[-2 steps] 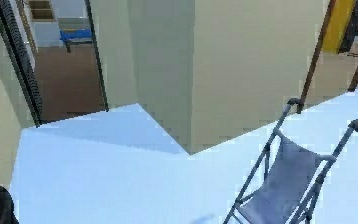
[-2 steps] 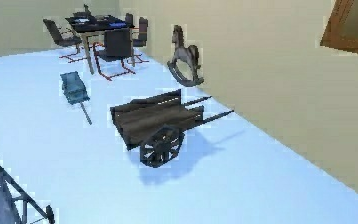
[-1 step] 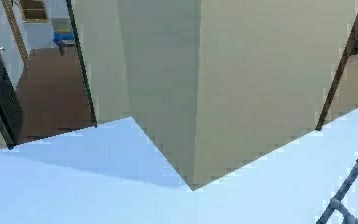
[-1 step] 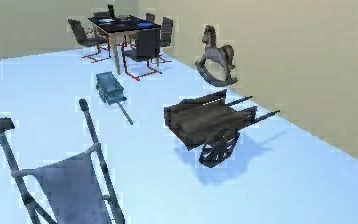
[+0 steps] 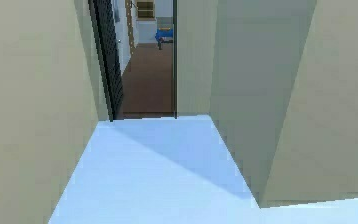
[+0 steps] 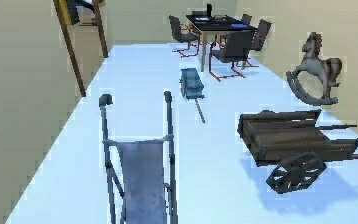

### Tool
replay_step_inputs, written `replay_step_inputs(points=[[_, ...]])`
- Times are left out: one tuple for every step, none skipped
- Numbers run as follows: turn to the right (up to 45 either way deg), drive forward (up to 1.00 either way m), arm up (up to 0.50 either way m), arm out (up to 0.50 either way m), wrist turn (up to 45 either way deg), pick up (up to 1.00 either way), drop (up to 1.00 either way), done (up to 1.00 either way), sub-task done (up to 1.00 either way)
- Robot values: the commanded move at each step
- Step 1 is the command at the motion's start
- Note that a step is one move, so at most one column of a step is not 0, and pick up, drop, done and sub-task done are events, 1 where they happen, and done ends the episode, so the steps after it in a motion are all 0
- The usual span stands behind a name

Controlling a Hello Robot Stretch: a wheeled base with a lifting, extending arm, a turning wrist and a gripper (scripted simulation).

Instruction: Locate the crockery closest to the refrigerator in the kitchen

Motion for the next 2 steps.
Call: replay_step_inputs(points=[[0.0,0.45,0.00,0.00,0.0,0.00,0.00,0.00,0.00],[45.0,0.00,0.00,0.00,0.0,0.00,0.00,0.00,0.00]])
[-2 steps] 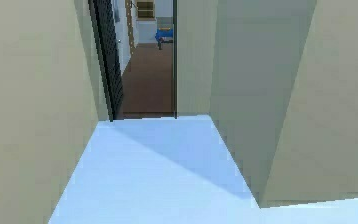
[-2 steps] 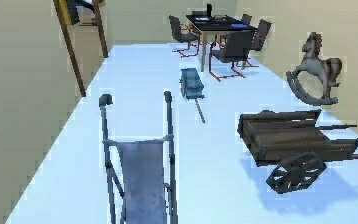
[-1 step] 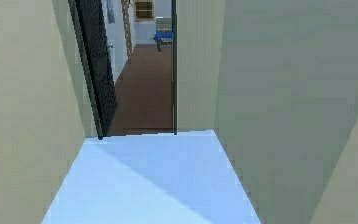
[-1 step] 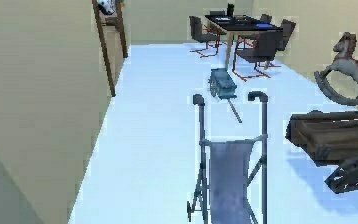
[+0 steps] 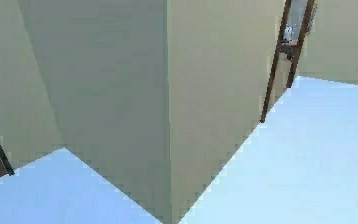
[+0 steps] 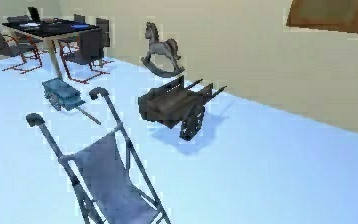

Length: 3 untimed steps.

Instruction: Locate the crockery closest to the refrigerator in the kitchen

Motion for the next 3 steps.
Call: replay_step_inputs(points=[[36.0,0.00,0.00,0.00,0.0,0.00,0.00,0.00,0.00],[0.0,1.00,0.00,0.00,0.0,0.00,0.00,0.00,0.00],[0.0,1.00,0.00,0.00,0.0,0.00,0.00,0.00,0.00]])
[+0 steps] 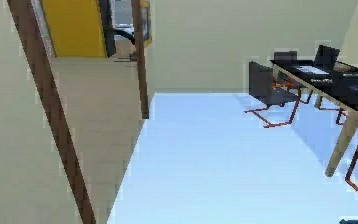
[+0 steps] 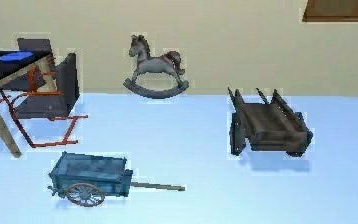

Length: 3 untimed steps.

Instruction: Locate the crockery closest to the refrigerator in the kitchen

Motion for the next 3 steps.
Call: replay_step_inputs(points=[[3.0,0.00,0.00,0.00,0.0,0.00,0.00,0.00,0.00],[0.0,0.95,0.00,0.00,0.0,0.00,0.00,0.00,0.00],[-45.0,0.00,0.00,0.00,0.0,0.00,0.00,0.00,0.00]])
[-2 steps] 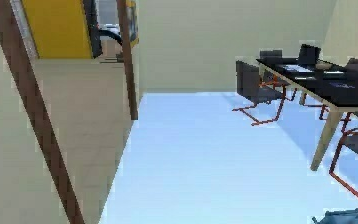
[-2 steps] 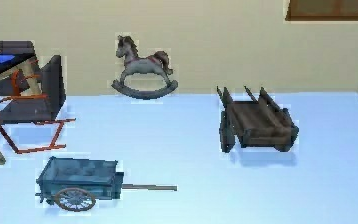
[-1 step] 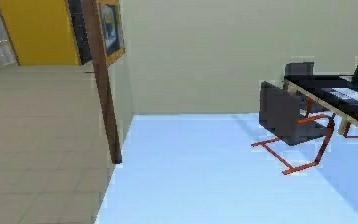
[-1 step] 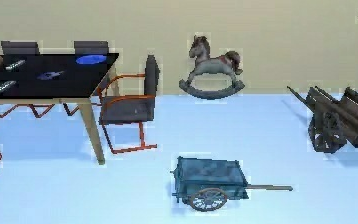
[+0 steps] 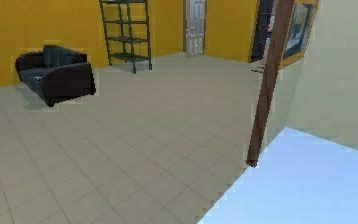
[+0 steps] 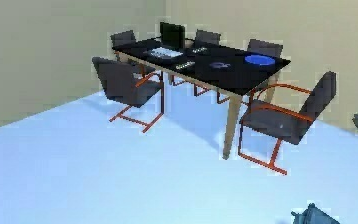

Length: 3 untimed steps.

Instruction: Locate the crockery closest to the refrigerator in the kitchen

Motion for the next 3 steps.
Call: replay_step_inputs(points=[[0.0,1.00,0.00,0.00,0.0,0.00,0.00,0.00,0.00],[0.0,1.00,0.00,0.00,0.0,0.00,0.00,0.00,0.00],[0.0,1.00,0.00,0.00,0.0,0.00,0.00,0.00,0.00]])
